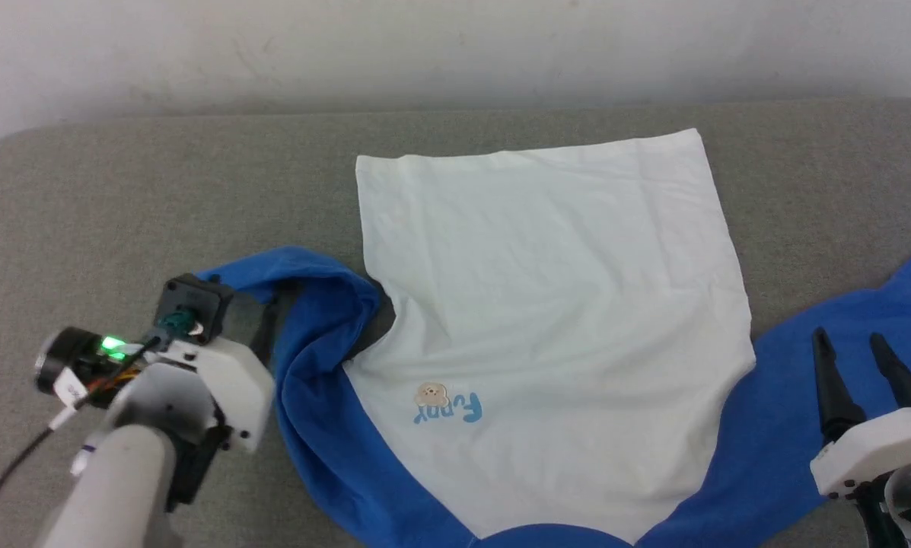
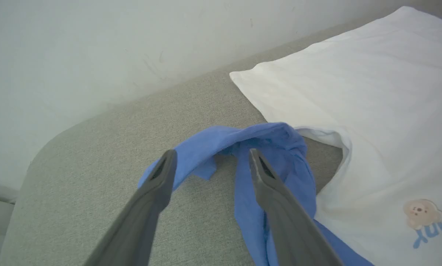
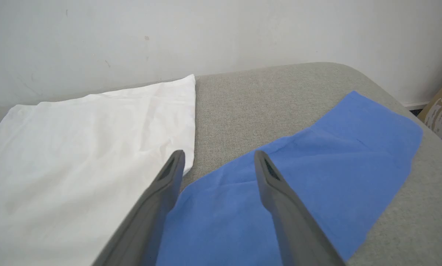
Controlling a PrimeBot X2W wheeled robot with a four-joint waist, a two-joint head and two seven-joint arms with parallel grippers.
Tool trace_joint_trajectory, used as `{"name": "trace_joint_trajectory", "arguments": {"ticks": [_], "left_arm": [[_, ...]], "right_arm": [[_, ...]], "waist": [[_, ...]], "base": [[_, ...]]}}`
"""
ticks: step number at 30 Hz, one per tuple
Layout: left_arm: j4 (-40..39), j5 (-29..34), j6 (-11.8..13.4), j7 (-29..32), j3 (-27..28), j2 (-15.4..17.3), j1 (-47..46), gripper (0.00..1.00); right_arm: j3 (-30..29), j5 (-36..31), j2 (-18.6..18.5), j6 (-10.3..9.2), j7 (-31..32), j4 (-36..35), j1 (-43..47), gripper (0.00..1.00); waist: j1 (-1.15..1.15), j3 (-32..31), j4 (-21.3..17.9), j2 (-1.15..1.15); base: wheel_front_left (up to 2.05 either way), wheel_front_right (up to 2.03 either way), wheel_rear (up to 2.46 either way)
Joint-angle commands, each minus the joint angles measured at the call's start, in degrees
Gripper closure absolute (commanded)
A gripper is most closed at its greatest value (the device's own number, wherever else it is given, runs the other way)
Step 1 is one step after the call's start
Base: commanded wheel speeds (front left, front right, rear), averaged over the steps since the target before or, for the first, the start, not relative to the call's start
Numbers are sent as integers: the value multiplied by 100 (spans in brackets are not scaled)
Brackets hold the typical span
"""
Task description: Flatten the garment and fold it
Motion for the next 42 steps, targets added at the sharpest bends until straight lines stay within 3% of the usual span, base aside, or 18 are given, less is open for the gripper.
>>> {"name": "trace_joint_trajectory", "arguments": {"ticks": [1, 5, 9, 22, 23, 25, 26, 34, 42], "left_arm": [[-90, 55, -68, 145, 44, 190, 36, 0], [-124, 155, -180, 629, 47, 639, 25, 0], [8, 93, -237, 826, 82, 856, -21, 0], [445, -4, -102, 338, 184, 815, -392, 0], [498, -17, -104, 315, 177, 805, -420, 22], [627, -70, -125, 302, 155, 781, -471, 84], [682, -80, -131, 289, 141, 776, -501, 100], [694, -104, 172, -270, 340, 717, -743, 100], [-137, 51, 538, -525, 498, 794, -684, 100]], "right_arm": [[27, 54, 30, -12, -9, -8, 8, 0], [82, 92, 64, -12, -50, 66, -39, 0], [130, 110, 90, -12, -96, 154, -88, 0], [158, 150, 44, -12, -121, 261, -209, 0], [160, 149, 39, -12, -116, 259, -214, 0], [173, 146, 34, -12, -105, 255, -233, 0], [183, 145, 33, -12, -100, 253, -245, 0], [248, 139, 16, -12, -84, 316, -232, 0], [260, 144, 23, -12, -79, 372, -110, 0]], "waist": [[0, 86, -59, 0], [0, 191, -130, 0], [0, 262, -194, 0], [0, 408, -247, 0], [0, 416, -244, 0], [0, 436, -244, 0], [0, 445, -244, 0], [0, 305, -240, 0], [0, -97, -272, 0]], "base": [[0, 0, 0], [0, 0, 0], [0, 0, 0], [0, 0, 0], [0, 0, 0], [0, 0, 0], [0, 0, 0], [0, 0, 0], [0, 0, 0]]}}
